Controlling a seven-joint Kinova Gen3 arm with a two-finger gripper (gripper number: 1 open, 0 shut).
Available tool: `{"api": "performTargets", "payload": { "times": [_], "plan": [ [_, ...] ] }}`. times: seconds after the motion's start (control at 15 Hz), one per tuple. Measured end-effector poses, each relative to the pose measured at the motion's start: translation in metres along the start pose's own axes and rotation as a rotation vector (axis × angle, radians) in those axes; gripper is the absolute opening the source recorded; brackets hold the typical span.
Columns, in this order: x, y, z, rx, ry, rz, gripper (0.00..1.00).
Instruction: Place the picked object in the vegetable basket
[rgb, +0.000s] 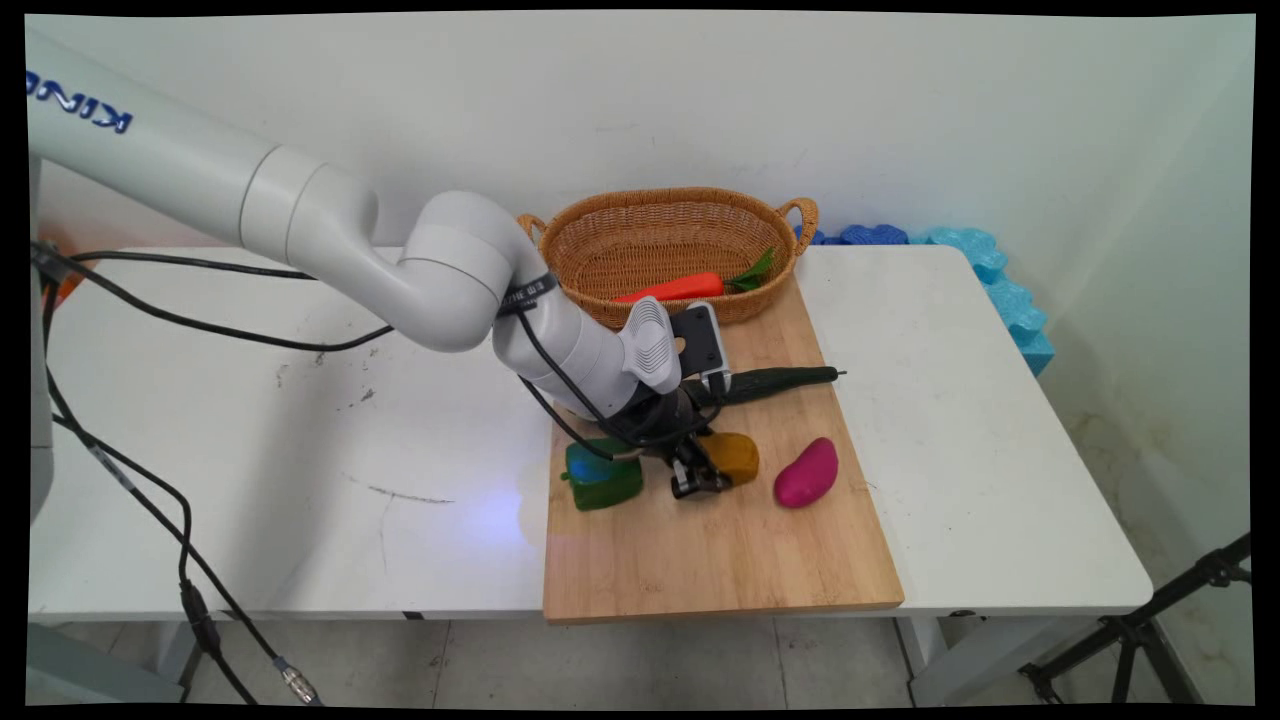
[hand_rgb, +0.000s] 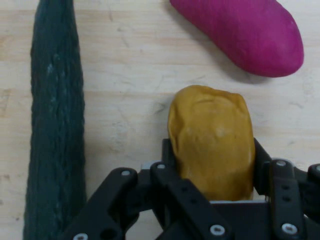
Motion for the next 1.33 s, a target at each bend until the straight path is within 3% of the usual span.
{"api": "performTargets", "payload": {
  "times": [0.67, 1.0, 1.33],
  "plan": [
    [0.034, -0.028, -0.039, 0.04, 0.048, -0.033, 0.0],
    [0.054, -0.064, -0.063, 0.079, 0.099, -0.094, 0.0],
    [0.063, -0.114, -0.077, 0.145, 0.14, -0.168, 0.0]
  ]
}}
